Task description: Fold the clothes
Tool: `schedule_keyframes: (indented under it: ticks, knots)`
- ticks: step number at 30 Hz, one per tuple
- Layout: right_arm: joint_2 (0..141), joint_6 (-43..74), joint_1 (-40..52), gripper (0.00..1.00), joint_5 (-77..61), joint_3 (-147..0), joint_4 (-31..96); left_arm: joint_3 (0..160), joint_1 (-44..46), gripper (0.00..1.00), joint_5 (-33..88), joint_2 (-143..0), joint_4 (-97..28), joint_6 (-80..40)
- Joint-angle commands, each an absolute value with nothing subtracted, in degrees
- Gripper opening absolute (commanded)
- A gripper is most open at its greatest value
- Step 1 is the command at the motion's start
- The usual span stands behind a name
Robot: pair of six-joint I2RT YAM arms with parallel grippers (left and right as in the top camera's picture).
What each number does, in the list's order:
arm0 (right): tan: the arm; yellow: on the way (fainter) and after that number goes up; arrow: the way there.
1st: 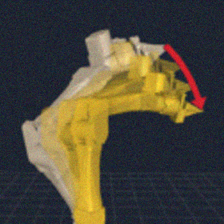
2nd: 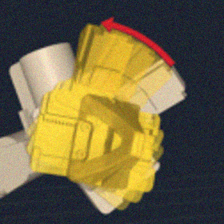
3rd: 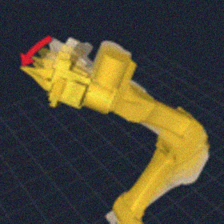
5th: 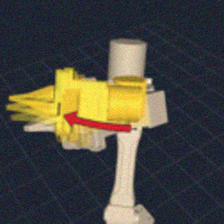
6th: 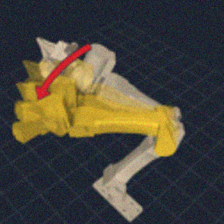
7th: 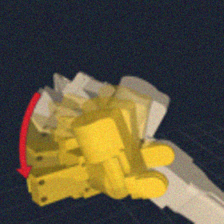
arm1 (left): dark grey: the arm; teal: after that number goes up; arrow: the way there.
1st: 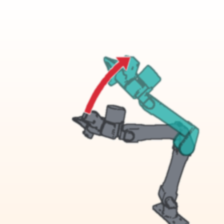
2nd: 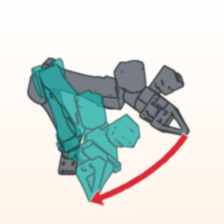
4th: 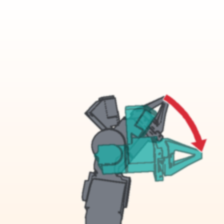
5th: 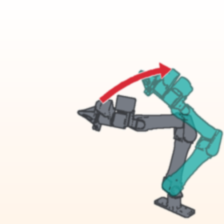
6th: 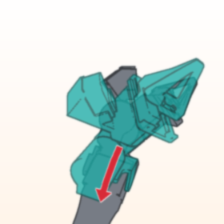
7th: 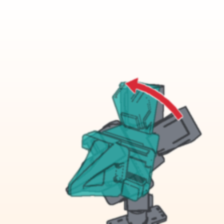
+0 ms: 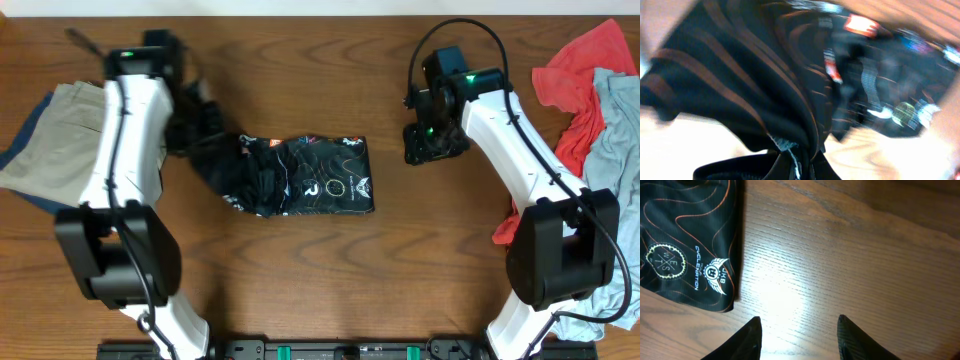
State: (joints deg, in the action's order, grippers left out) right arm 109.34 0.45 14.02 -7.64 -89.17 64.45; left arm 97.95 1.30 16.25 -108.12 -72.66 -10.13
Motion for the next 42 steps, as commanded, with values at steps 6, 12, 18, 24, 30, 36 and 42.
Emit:
schedule_keyframes:
  ticks: [6, 12, 18, 24, 30, 36, 42]
  knots:
    - [109.43, 1.26, 13.50, 0.47, -7.27, -88.71, 65.36, 98.70, 20.60, 0.07, 18.94, -109.14, -65.49, -15.92]
    - [109.43, 1.30, 13.39, 0.47, -7.31, -88.71, 65.73, 98.70, 31.18, 0.12, 18.35, -112.44, -59.05, -19.00]
    - [109.43, 1.26, 13.41, 0.49, -7.31, -88.71, 66.72, 98.70, 34.96, 0.78, 17.39, -116.25, -55.99, -19.79]
    - [109.43, 1.26, 13.39, 0.49, -7.29, -88.71, 67.53, 98.94, 31.46, 0.94, 14.85, -114.91, -58.02, -17.67]
    - [109.43, 1.23, 13.39, 0.52, -7.27, -88.71, 67.70, 98.91, 22.11, 0.98, 11.09, -113.14, -62.19, -17.69]
    - [109.43, 1.23, 13.41, 0.53, -7.29, -88.71, 67.57, 96.47, 13.17, 0.98, 13.76, -113.30, -62.57, -17.08]
    - [109.43, 1.26, 13.34, 0.53, -7.29, -88.71, 67.61, 92.40, 9.26, 0.98, 26.35, -115.09, -58.35, -8.49]
